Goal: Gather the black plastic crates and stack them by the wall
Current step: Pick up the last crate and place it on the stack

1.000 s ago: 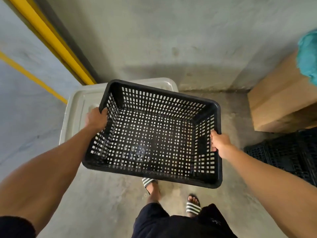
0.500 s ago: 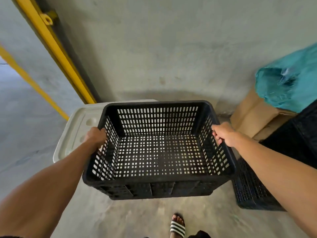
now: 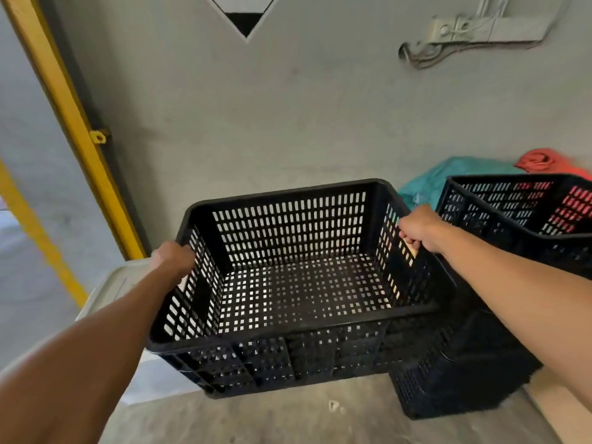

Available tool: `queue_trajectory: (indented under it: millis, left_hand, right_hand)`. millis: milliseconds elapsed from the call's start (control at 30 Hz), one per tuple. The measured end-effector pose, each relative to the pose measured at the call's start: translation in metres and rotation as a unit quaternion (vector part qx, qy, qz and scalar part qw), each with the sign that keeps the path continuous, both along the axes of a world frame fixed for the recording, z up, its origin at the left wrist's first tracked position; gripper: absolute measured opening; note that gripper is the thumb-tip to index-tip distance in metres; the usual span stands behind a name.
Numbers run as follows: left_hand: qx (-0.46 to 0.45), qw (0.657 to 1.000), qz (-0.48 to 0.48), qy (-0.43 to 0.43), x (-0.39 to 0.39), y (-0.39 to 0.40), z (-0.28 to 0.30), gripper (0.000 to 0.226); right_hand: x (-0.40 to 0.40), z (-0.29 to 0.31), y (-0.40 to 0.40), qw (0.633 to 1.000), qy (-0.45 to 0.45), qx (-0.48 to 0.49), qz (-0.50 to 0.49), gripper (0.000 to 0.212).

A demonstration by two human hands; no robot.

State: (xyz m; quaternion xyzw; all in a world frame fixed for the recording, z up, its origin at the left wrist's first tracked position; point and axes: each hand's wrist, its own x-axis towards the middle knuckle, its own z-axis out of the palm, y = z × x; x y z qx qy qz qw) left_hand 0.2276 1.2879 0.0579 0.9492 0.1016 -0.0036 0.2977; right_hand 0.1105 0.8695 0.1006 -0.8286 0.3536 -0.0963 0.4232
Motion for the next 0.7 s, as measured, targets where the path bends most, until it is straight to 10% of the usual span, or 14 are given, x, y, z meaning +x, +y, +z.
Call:
queue_trajectory:
  millis: [700]
  left_hand:
    - [-0.033, 0.975, -0.103, -0.194, -0.119, -0.246, 0.238, 0.02]
  right_hand:
    - [-0.23, 0.247, -0.194, 0.968, -0.07, -0.203, -0.128, 0.016]
